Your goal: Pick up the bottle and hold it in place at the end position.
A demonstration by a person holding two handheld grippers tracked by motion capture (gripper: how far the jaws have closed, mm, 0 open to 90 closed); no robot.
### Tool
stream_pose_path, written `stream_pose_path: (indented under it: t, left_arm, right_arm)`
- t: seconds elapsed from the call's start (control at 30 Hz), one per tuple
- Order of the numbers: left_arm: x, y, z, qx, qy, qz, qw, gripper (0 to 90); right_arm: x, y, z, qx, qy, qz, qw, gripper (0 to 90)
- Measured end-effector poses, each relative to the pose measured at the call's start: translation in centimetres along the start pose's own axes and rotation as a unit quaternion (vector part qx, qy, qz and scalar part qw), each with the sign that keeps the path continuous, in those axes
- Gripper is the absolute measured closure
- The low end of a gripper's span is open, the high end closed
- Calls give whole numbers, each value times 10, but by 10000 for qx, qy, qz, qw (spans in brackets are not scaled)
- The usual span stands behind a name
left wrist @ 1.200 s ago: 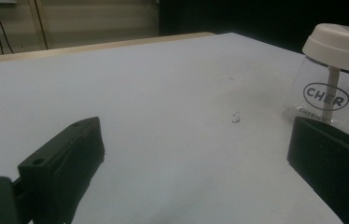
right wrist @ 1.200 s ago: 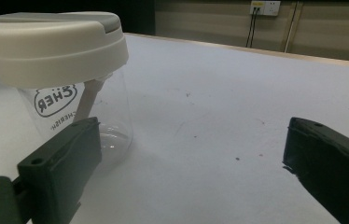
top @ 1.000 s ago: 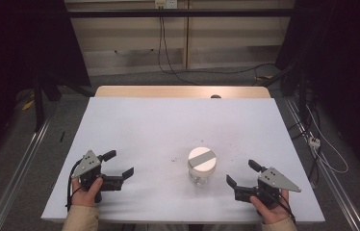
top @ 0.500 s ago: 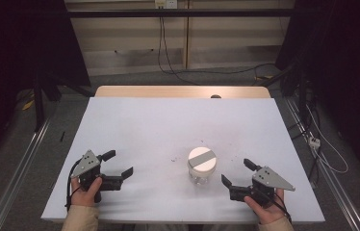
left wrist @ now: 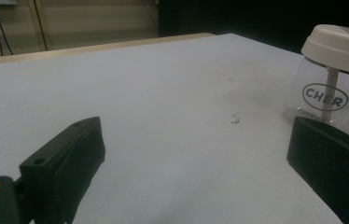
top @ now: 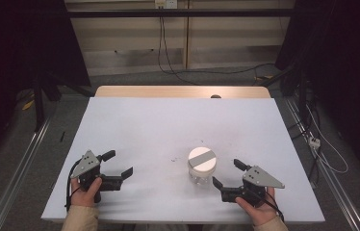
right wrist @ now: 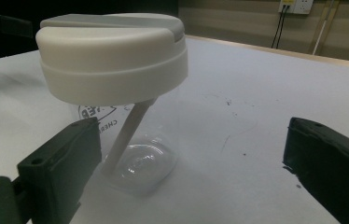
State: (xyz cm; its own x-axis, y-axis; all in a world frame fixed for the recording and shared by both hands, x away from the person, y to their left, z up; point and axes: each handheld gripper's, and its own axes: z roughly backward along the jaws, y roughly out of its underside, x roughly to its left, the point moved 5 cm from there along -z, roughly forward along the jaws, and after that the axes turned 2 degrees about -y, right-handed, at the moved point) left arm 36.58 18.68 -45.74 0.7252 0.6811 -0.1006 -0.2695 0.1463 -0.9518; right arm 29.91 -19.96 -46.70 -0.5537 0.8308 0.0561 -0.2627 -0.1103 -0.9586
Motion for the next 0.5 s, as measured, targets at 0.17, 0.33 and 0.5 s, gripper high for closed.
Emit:
stream_pose_path:
  t: [0.17, 0.33, 0.5]
  left_arm:
    - [0, 1, 0, 23, 13, -4, 10000, 39]
    - [0, 1, 0, 27, 10, -5, 10000, 39]
    - [0, 1, 0, 32, 10, 6, 10000, 40]
  right_arm:
    - [4, -1, -5, 16, -66, -31, 10000, 41]
    - [7, -3, -10, 36, -86, -51, 9999, 43]
    - [13, -3, -14, 60, -176, -41, 9998, 45]
